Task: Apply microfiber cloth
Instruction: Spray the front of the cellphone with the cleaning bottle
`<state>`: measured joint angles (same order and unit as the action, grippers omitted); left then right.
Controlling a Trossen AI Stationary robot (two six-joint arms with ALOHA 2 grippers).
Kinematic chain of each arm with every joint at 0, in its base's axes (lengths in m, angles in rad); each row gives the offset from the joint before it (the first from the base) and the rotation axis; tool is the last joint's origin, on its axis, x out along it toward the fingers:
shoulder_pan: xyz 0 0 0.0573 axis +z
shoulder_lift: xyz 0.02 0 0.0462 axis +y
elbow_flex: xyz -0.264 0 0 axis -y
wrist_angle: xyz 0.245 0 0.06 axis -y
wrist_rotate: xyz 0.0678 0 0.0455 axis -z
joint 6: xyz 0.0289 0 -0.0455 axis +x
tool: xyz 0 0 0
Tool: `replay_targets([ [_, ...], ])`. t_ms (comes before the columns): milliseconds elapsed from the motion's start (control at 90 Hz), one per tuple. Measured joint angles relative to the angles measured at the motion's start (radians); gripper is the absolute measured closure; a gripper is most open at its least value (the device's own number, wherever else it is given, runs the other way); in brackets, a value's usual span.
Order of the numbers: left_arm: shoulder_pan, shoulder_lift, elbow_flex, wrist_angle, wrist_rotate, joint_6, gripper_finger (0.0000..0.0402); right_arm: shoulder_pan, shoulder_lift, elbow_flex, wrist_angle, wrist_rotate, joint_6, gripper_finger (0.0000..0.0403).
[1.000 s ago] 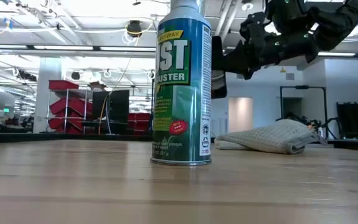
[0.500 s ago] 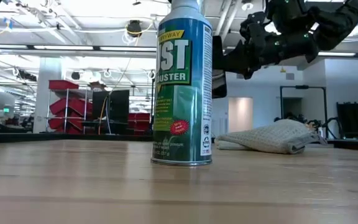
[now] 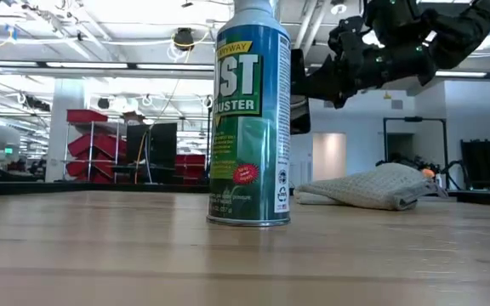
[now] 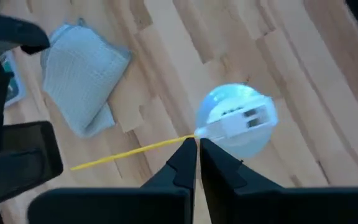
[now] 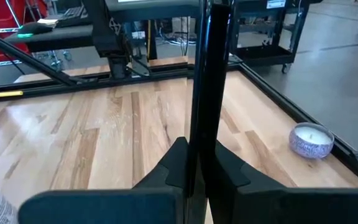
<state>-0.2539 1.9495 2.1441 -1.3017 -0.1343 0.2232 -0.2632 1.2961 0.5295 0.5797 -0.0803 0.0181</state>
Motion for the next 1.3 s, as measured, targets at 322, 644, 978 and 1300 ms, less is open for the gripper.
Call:
replay_targets([
  [322, -0.002, 0.0, 0.0, 0.018, 0.026, -0.001, 0.0402, 0.0, 0.0, 0.0, 0.0, 0.0, 0.0, 0.0389],
  [644, 0.0, 0.046, 0.002, -0.022, 0.024, 0.019, 0.0402, 0.0, 0.0, -0.001, -0.007, -0.001, 0.0, 0.0389],
  [978, 0.004, 0.048, 0.023, -0.016, 0.025, -0.001, 0.0402, 0.001, 0.0, -0.001, -0.008, -0.008, -0.003, 0.0389],
  [1300, 0.006, 0.049, 0.023, -0.015, 0.025, -0.002, 0.0402, 0.001, 0.0, -0.001, -0.011, -0.008, -0.003, 0.0389],
])
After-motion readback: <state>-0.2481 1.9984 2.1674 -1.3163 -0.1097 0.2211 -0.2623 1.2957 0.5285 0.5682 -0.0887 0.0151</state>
